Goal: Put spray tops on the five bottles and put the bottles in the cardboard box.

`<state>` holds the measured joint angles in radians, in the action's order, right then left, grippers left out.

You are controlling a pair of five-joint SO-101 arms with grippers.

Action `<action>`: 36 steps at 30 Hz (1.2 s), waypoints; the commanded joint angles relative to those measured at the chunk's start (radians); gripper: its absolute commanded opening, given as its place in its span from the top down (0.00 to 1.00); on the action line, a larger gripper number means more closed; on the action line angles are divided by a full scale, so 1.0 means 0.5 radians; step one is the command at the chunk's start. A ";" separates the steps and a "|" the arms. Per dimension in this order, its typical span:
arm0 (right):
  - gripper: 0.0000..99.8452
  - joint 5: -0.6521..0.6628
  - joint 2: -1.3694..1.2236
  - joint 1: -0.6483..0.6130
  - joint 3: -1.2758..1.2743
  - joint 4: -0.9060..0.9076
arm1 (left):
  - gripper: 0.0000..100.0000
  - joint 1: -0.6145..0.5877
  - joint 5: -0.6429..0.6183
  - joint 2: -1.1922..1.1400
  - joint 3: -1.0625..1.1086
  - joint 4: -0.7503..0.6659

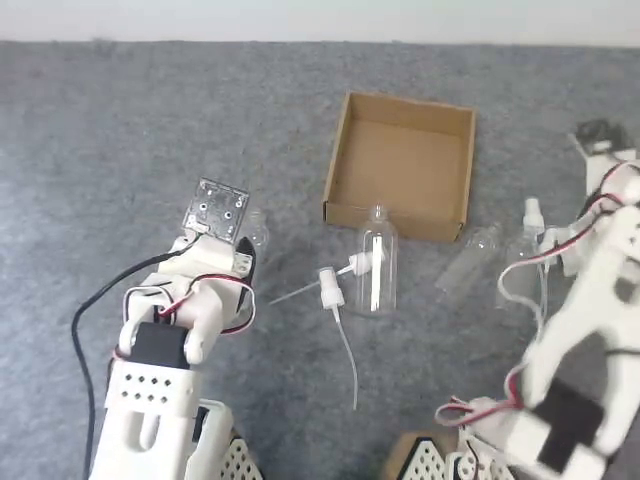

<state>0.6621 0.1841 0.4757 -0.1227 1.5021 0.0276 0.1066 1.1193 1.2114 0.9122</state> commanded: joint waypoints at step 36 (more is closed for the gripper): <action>0.99 -0.414 3.264 -0.597 -2.866 -0.689 | 0.99 -0.009 0.009 0.049 0.014 -0.052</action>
<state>0.4381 1.7952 0.1749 -1.5098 1.2306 0.0307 0.1082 1.1193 1.2252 0.9122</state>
